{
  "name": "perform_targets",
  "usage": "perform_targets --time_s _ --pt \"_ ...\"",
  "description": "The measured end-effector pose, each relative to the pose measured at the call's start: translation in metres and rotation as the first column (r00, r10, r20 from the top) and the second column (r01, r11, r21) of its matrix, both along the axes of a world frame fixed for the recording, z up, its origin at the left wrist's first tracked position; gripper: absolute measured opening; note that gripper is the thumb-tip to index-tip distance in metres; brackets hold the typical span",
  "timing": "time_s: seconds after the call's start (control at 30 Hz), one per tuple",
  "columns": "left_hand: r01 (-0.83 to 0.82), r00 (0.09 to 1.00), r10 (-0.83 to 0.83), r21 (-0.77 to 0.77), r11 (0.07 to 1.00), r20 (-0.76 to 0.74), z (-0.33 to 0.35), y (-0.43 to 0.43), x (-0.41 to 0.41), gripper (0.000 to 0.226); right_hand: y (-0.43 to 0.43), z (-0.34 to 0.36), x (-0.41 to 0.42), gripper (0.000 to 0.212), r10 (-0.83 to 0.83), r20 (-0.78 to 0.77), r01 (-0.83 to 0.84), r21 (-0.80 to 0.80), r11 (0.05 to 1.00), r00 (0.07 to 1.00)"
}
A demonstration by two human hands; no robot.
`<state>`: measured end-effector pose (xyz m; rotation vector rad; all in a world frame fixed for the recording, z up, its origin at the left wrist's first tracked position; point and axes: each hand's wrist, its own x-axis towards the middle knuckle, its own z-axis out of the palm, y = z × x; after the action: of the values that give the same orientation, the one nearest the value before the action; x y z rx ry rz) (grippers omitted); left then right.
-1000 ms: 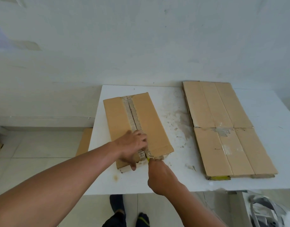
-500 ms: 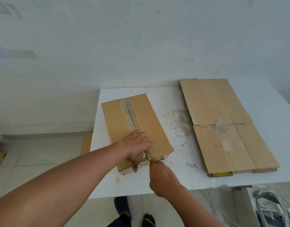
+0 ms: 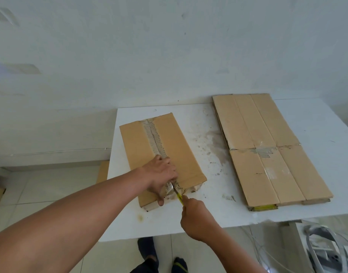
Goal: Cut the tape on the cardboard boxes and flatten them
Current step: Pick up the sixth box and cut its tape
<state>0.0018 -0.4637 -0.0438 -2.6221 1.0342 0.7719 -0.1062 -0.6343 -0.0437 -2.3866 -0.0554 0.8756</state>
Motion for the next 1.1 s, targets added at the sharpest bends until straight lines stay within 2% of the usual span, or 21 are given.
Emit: perform_targets --time_s 0.1,0.2,0.27,0.33,0.43,0.6,0.7,0.83,0.9,0.97,1.03,1.1 --pt "-0.110 0.992 0.105 -0.060 0.992 -0.074 0.002 -0.001 0.004 0.049 0.000 -0.002 -0.008 0.045 -0.098 -0.036 0.101 0.100 0.990 0.995" --pt "-0.245 0.963 0.230 -0.103 0.964 -0.139 0.000 -0.001 0.006 0.028 0.006 -0.001 -0.017 0.051 -0.206 -0.136 0.232 0.213 0.949 0.969" --pt "-0.297 0.947 0.274 -0.126 0.947 -0.168 -0.003 -0.001 0.007 0.033 0.012 0.000 -0.018 0.047 -0.282 -0.223 0.339 0.282 0.898 0.933" --pt "-0.334 0.935 0.304 -0.167 0.928 -0.182 -0.001 -0.002 0.005 0.029 0.018 0.000 -0.017 0.031 -0.336 -0.308 0.433 0.340 0.835 0.890" --pt "-0.309 0.947 0.278 -0.208 0.928 -0.164 0.006 -0.002 0.004 0.024 0.027 -0.001 -0.019 0.021 -0.369 -0.361 0.495 0.373 0.784 0.856" --pt "-0.399 0.910 0.358 -0.209 0.893 -0.207 0.007 0.001 0.002 0.024 0.030 -0.005 -0.025 0.040 -0.394 -0.347 0.511 0.376 0.773 0.851" --pt "-0.392 0.914 0.359 -0.188 0.900 -0.187 0.006 -0.002 0.001 0.030 0.030 -0.001 -0.026 0.024 -0.408 -0.350 0.528 0.401 0.749 0.843" --pt "-0.393 0.914 0.363 -0.184 0.901 -0.180 0.001 -0.003 0.002 0.032 0.039 0.004 -0.035 0.030 -0.403 -0.389 0.543 0.378 0.750 0.828" --pt "-0.392 0.915 0.360 -0.196 0.899 -0.182 0.007 -0.005 0.002 0.029 0.040 0.006 -0.043 0.032 -0.351 -0.323 0.456 0.350 0.818 0.879" --pt "-0.366 0.925 0.332 -0.203 0.908 -0.185 0.013 -0.005 0.004 0.023 0.033 0.002 -0.042 0.039 -0.318 -0.087 0.329 0.256 0.909 0.944" --pt "-0.394 0.912 0.349 -0.227 0.890 -0.216 0.020 -0.006 0.006 0.023 0.019 -0.005 -0.032 0.049 -0.143 0.162 0.142 0.017 0.990 0.976" --pt "-0.434 0.897 0.386 -0.251 0.865 -0.217 0.022 -0.008 0.010 0.042 0.005 -0.003 -0.022 0.061 0.030 0.229 0.017 -0.198 0.980 0.973"
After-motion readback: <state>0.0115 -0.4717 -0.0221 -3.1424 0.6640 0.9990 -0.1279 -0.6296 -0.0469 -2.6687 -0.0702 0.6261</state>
